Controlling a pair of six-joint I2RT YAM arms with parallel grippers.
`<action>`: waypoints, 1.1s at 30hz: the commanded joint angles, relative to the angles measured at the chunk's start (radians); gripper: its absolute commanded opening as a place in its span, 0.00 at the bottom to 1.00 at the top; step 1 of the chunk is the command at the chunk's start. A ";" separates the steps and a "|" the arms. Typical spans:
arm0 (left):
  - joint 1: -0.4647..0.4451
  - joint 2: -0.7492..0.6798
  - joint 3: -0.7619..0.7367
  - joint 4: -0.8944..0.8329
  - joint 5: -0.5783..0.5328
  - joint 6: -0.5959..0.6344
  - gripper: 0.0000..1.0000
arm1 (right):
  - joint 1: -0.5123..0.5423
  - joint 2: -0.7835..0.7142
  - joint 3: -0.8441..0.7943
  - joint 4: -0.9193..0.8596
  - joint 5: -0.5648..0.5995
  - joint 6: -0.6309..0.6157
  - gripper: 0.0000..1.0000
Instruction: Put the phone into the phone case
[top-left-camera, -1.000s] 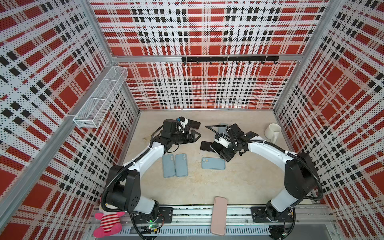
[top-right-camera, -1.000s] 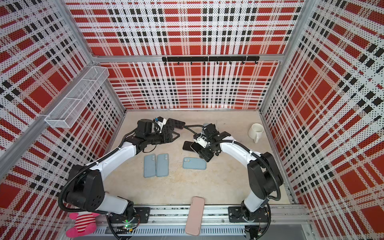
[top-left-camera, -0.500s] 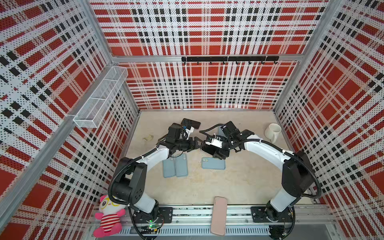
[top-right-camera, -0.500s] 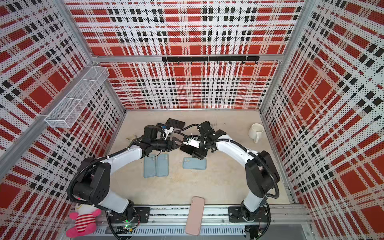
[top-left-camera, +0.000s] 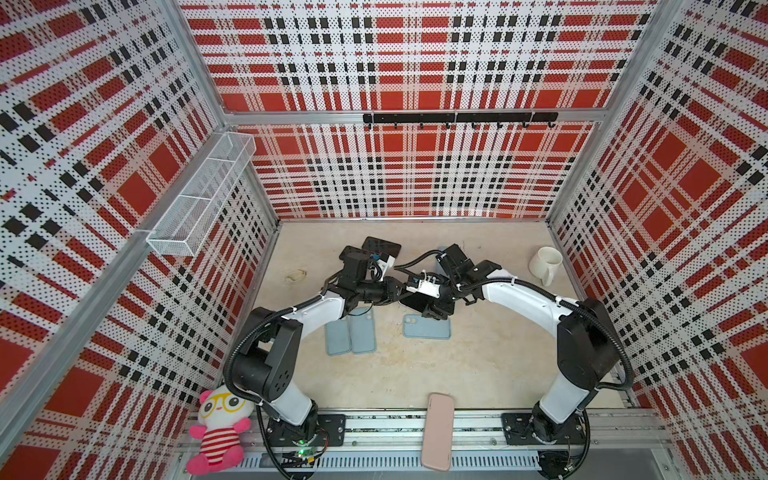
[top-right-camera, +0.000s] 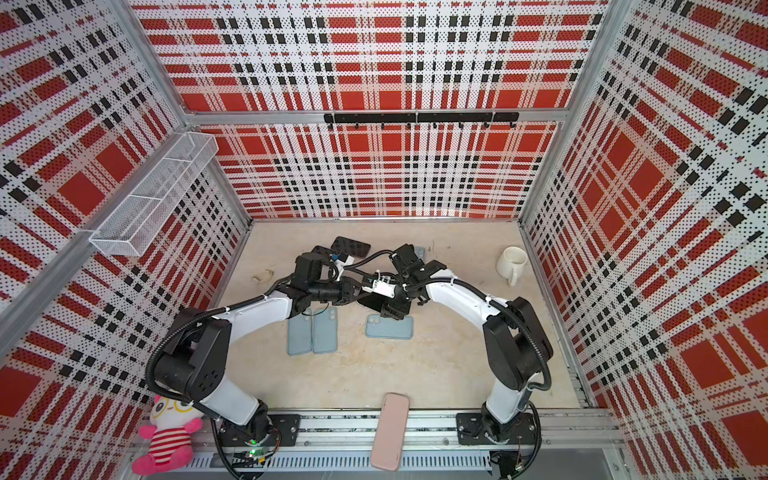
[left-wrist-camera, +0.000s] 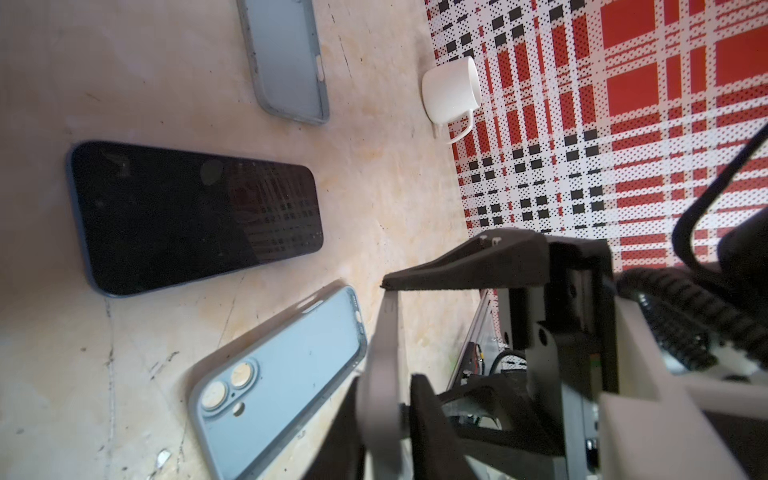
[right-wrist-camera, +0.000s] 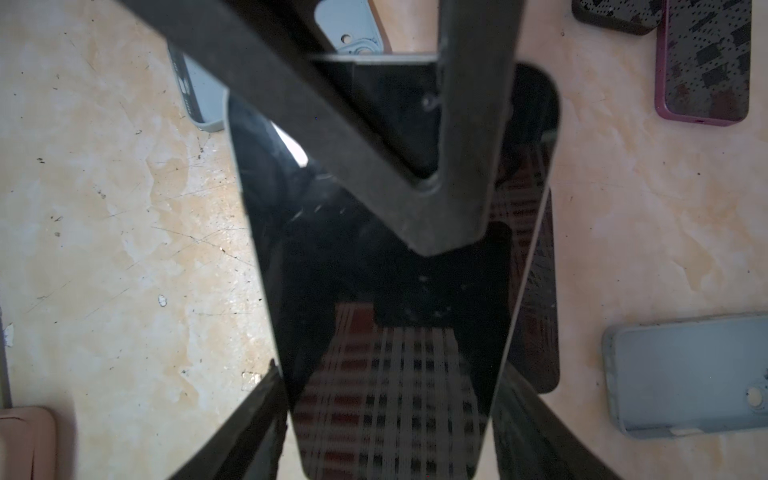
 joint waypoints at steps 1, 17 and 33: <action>-0.005 -0.009 -0.021 0.072 0.005 -0.012 0.10 | 0.009 -0.011 0.030 0.026 -0.020 -0.026 0.55; -0.002 -0.021 -0.315 1.014 -0.059 -0.489 0.00 | -0.376 -0.356 -0.396 0.351 -0.380 1.015 0.94; -0.020 0.063 -0.326 1.163 -0.020 -0.557 0.01 | -0.399 -0.226 -0.585 1.076 -0.821 1.476 0.58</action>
